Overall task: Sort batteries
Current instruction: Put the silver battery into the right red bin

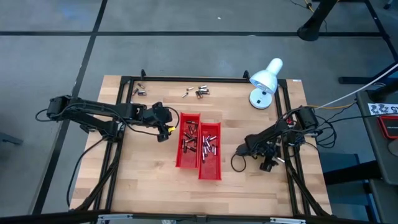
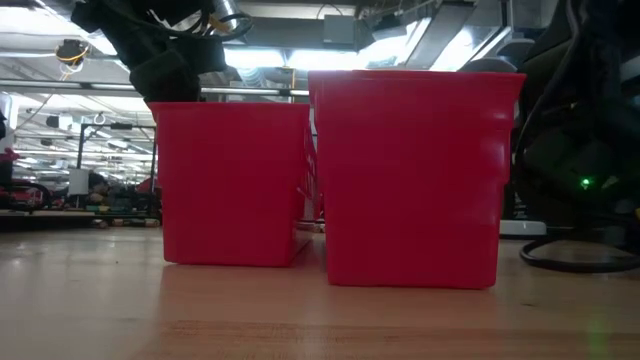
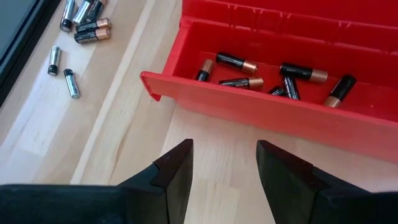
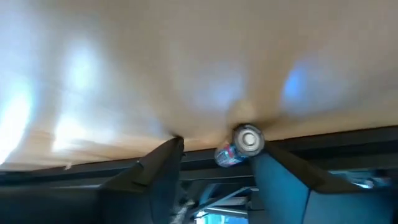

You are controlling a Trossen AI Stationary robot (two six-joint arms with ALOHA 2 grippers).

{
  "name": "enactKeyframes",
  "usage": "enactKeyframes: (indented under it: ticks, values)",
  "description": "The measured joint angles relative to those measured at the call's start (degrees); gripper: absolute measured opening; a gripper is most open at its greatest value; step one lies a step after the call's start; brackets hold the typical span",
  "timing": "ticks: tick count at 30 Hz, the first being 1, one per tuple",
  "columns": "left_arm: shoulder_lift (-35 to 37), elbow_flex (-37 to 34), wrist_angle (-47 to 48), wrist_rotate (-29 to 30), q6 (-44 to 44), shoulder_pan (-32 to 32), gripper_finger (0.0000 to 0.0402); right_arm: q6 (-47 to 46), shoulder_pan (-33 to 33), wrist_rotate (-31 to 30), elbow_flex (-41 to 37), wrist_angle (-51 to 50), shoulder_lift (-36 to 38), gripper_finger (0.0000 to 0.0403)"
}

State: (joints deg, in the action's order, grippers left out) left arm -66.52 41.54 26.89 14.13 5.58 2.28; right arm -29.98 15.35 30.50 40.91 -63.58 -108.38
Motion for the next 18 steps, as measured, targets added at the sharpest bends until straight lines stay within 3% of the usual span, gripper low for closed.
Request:
enactKeyframes:
  ticks: [4,10,18]
  values:
    - [0.0,0.0,0.01,0.0,0.02,0.0,0.0166,0.2,0.07,0.83,0.37,0.36,-0.05,0.0147]
    - [0.0,0.0,-0.02,0.0,0.29,0.0,0.0166,0.42,0.03,1.05,0.56,0.29,-0.1,0.0037]
    - [0.0,0.0,0.17,0.0,0.7,0.0,0.0166,2.64,0.11,-1.96,5.31,-2.68,0.35,0.0044]
